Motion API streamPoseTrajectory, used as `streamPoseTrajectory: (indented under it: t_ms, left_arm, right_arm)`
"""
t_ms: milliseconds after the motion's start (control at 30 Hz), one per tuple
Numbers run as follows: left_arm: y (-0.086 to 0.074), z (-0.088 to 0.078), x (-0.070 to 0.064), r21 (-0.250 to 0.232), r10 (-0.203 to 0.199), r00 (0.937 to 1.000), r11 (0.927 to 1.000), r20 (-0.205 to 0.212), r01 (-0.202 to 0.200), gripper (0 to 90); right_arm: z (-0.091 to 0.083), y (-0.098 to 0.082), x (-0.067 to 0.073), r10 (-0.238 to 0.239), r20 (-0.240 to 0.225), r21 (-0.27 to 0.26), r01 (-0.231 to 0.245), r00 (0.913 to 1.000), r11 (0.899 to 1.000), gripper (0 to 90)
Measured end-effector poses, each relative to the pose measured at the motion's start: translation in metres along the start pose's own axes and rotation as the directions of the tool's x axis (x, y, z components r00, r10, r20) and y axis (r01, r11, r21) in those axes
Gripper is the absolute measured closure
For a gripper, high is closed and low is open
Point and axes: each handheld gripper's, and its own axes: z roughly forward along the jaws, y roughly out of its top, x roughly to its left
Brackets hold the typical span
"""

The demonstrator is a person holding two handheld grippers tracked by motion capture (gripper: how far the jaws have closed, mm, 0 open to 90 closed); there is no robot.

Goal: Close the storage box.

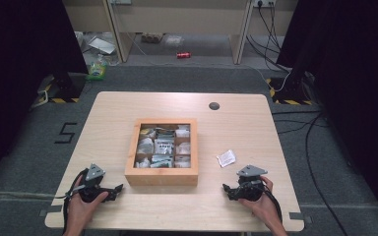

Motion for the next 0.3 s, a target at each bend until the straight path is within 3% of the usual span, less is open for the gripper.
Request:
streamPoseTrajectory:
  t_ms: [300]
  left_arm:
    - [0.0, 0.0, 0.0, 0.0, 0.0, 1.0, 1.0, 0.0, 0.0, 0.5]
  right_arm:
    - [0.0009, -0.0011, -0.0002, 0.002, -0.001, -0.013, -0.002, 1.0, 1.0, 13.9]
